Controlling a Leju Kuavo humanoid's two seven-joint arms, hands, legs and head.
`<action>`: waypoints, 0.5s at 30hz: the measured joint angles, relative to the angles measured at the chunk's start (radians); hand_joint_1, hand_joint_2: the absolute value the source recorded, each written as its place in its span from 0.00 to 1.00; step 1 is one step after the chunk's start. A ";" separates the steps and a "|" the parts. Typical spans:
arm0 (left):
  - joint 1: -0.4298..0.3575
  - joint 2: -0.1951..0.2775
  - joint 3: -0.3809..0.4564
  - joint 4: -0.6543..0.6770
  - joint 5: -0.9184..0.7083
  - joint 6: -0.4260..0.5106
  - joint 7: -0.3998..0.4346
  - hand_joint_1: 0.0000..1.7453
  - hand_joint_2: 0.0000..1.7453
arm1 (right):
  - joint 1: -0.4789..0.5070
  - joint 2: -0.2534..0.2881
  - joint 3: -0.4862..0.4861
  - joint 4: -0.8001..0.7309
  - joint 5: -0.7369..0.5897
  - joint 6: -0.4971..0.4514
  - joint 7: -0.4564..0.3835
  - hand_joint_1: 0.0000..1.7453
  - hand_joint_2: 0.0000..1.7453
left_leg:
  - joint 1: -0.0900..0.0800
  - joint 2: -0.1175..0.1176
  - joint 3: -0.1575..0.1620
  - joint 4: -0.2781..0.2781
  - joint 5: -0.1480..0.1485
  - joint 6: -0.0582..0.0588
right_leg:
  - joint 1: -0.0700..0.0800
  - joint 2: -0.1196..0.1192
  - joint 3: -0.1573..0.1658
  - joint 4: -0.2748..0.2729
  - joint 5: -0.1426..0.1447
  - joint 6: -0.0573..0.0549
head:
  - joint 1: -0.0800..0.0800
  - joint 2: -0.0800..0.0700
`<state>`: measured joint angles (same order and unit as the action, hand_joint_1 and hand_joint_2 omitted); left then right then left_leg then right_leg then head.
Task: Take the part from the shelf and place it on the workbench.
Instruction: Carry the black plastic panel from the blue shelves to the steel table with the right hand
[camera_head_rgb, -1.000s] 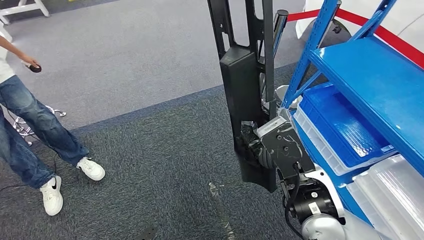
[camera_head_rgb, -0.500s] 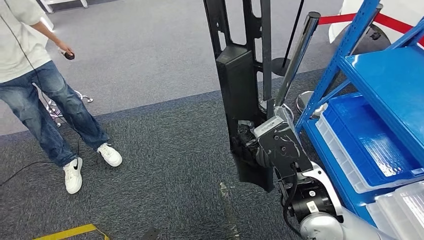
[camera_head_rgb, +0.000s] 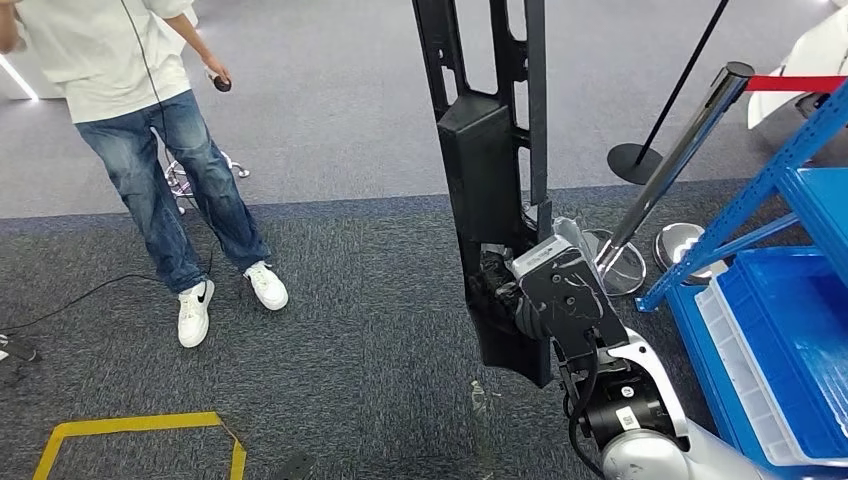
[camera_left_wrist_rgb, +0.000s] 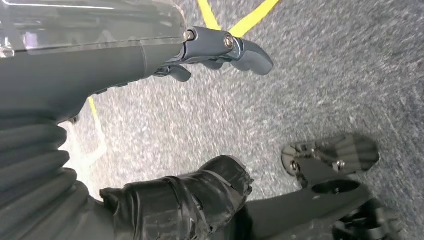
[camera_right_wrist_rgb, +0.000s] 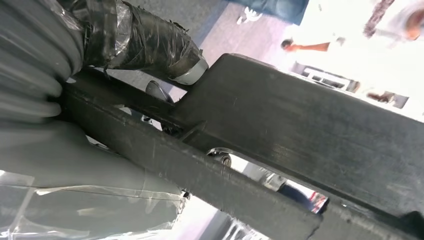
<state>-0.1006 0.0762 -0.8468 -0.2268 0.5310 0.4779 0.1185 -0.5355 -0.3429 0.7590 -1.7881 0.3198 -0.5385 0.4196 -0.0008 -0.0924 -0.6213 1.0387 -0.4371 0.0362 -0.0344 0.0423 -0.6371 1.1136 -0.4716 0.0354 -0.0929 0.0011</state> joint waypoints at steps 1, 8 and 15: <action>0.000 0.000 0.000 0.000 0.000 0.000 0.000 0.00 1.00 | 0.000 0.000 0.000 0.000 0.000 0.001 0.000 0.88 1.00 | 0.001 -0.009 -0.007 0.010 -0.005 -0.007 | -0.001 0.014 0.011 -0.027 0.005 -0.001 | 0.001 0.000; 0.004 0.000 -0.002 0.000 0.005 -0.013 -0.006 0.00 1.00 | -0.004 -0.001 0.000 -0.002 -0.002 0.018 0.004 0.88 1.00 | 0.004 0.062 -0.082 0.142 -0.067 -0.039 | 0.002 -0.015 0.028 -0.046 0.002 -0.037 | -0.011 0.000; 0.000 0.001 -0.002 0.000 0.034 -0.084 -0.027 0.00 1.00 | -0.007 -0.001 0.001 -0.003 0.011 0.035 0.010 0.88 1.00 | 0.000 0.088 -0.068 0.068 0.014 -0.024 | 0.007 -0.043 0.045 -0.050 -0.013 -0.037 | -0.011 0.000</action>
<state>-0.1004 0.0773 -0.8492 -0.2266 0.5653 0.3937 0.0915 -0.5427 -0.3437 0.7599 -1.7906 0.3306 -0.5032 0.4299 -0.0003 -0.0047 -0.6892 1.1066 -0.4230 0.0123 -0.0269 -0.0002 -0.5921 1.0637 -0.4849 -0.0015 -0.1041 0.0011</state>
